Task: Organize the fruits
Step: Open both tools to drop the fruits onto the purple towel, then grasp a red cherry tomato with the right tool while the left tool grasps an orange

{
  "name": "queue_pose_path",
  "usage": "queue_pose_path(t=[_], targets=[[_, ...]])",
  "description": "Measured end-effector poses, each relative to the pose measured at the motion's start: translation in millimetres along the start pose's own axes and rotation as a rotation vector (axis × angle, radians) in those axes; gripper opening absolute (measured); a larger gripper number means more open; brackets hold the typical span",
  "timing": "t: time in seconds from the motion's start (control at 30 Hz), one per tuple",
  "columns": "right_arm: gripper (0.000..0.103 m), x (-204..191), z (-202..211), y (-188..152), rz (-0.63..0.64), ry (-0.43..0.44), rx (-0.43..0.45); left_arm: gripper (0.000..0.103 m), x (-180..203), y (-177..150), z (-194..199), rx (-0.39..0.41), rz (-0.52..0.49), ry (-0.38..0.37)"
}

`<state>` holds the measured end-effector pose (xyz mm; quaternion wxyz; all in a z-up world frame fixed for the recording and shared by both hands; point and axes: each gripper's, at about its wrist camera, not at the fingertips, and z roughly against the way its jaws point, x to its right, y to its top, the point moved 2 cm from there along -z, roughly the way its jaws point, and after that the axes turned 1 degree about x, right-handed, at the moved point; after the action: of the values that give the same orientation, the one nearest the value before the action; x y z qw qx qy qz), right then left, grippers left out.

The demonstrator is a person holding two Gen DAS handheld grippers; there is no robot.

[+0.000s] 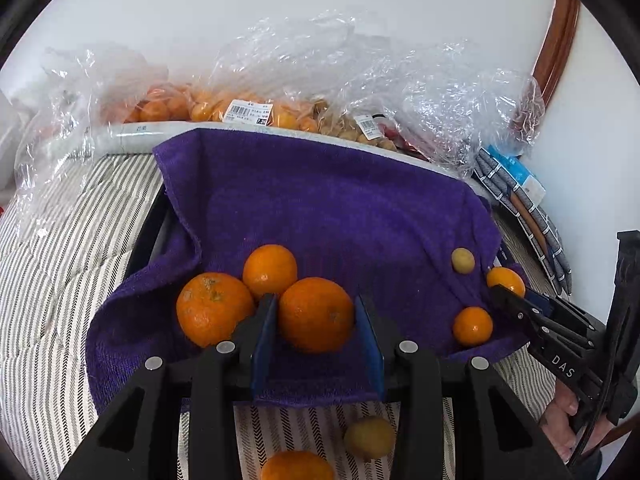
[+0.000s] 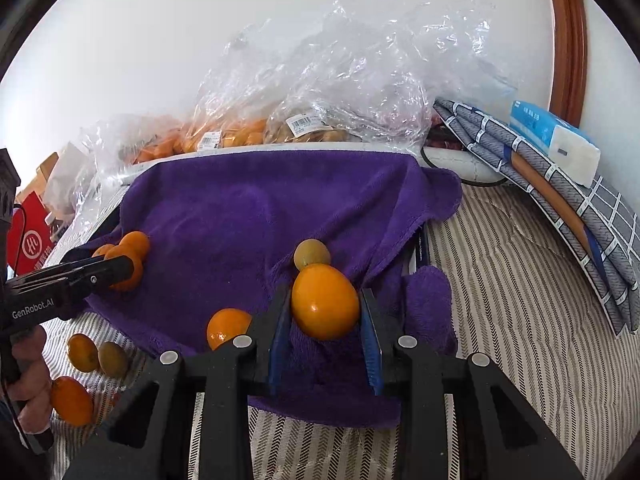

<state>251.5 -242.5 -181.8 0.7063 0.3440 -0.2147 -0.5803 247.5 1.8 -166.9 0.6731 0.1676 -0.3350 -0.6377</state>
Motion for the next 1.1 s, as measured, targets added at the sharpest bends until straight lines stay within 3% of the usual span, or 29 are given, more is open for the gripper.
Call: queue_pose_path(t=[0.27, 0.43, 0.53, 0.7, 0.83, 1.0, 1.1], targets=[[0.034, -3.9, 0.5, -1.8, 0.033, -0.014, 0.007, 0.037, 1.3, -1.7, -0.4, -0.009, -0.012, 0.011], [0.05, -6.2, 8.4, -1.1, 0.04, -0.023, 0.049, 0.038, 0.7, -1.9, 1.5, -0.003, -0.004, -0.006], [0.056, -7.3, 14.4, -1.7, 0.053, -0.042, 0.076, 0.043, 2.3, -1.7, 4.8, 0.005, 0.0, -0.036], [0.057, -2.3, 25.8, -1.2, 0.033, -0.071, 0.135, 0.049, 6.1, -1.2, 17.6, 0.062, -0.01, -0.068], [0.057, 3.7, 40.1, 4.4, -0.021, -0.092, 0.149, 0.051, 0.8, -1.4, 31.8, 0.157, 0.008, -0.024], [0.057, -3.5, 81.6, 2.6, -0.036, -0.093, 0.197, 0.051, -3.4, -3.5, 37.3, 0.178, 0.02, -0.056], [0.057, -14.4, 97.4, -3.4, -0.038, -0.093, 0.175, 0.051, -7.9, -9.1, 45.4, 0.205, 0.017, -0.069]])
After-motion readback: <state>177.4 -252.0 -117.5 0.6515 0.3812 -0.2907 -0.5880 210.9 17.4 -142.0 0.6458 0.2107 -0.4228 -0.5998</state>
